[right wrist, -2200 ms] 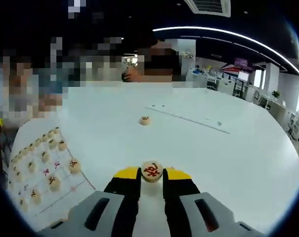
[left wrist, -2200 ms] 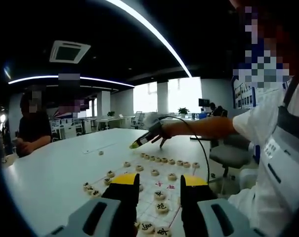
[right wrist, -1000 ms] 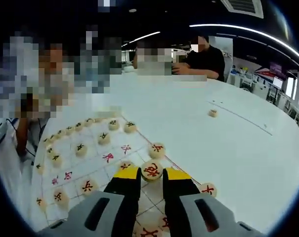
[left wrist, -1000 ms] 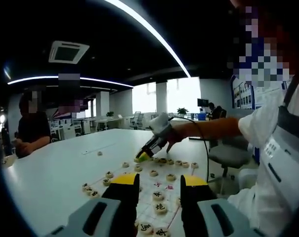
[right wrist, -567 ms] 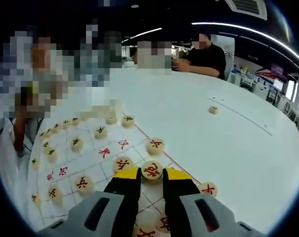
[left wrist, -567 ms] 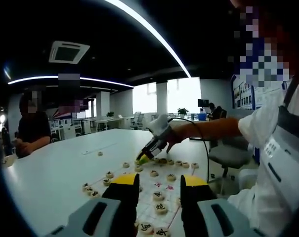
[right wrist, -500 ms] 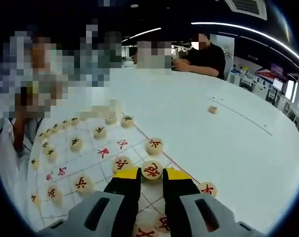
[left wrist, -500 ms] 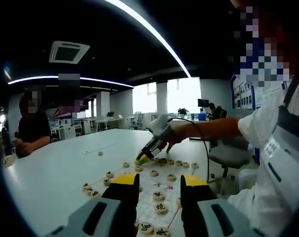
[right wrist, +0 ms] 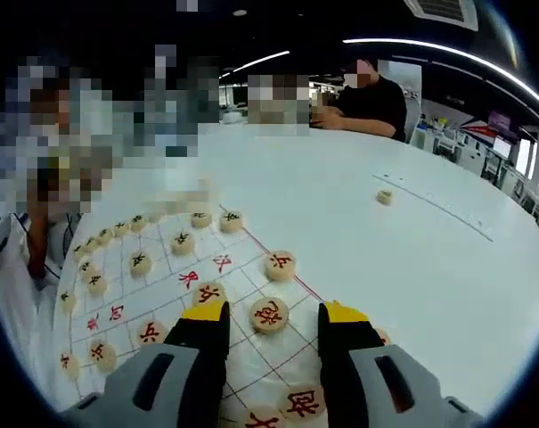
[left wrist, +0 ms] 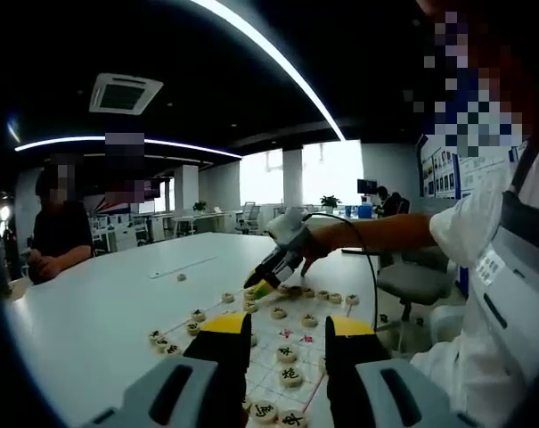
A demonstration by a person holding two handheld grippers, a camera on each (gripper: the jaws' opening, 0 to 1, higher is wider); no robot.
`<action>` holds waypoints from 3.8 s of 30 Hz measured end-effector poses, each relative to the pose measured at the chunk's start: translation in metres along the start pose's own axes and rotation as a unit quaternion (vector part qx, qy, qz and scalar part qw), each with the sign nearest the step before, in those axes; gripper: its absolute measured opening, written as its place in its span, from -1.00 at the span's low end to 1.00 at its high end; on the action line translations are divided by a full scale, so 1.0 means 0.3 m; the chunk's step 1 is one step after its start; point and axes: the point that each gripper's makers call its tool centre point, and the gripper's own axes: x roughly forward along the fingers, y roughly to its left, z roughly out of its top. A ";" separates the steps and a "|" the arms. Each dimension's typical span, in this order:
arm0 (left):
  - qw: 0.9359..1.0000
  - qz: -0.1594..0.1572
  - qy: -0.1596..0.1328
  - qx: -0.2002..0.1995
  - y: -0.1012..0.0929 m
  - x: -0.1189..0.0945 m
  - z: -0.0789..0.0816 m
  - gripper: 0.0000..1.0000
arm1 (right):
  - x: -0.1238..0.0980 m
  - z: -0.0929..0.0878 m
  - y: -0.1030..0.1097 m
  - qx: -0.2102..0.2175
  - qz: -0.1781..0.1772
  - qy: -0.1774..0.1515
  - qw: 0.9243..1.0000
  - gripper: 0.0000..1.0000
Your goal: Pick up the chess pieces one by one and place each piece onto its starting position on the chessboard, setting the pieces on their correct points until all the chess pieces are arranged in the starting layout
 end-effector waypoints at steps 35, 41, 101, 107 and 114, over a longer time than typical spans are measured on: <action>1.000 0.019 0.006 -0.015 0.055 -0.017 -0.034 -0.31 | 0.422 0.267 -0.541 0.058 -0.135 0.014 0.989 -0.30; 1.000 0.018 0.007 -0.014 0.052 -0.018 -0.034 -0.31 | 0.448 0.272 -0.552 0.062 -0.137 0.013 0.989 -0.28; 1.000 -0.005 0.011 -0.004 -0.011 0.015 -0.020 -0.31 | -0.325 -0.186 0.488 -0.055 0.101 -0.022 0.993 -0.64; 1.000 -0.003 0.010 -0.005 -0.008 0.012 -0.019 -0.31 | -0.300 -0.213 0.502 -0.063 0.101 0.004 0.993 -0.64; 1.000 -0.002 0.007 -0.007 -0.003 0.011 -0.013 -0.31 | -0.302 -0.225 0.488 -0.064 0.098 0.012 0.993 -0.64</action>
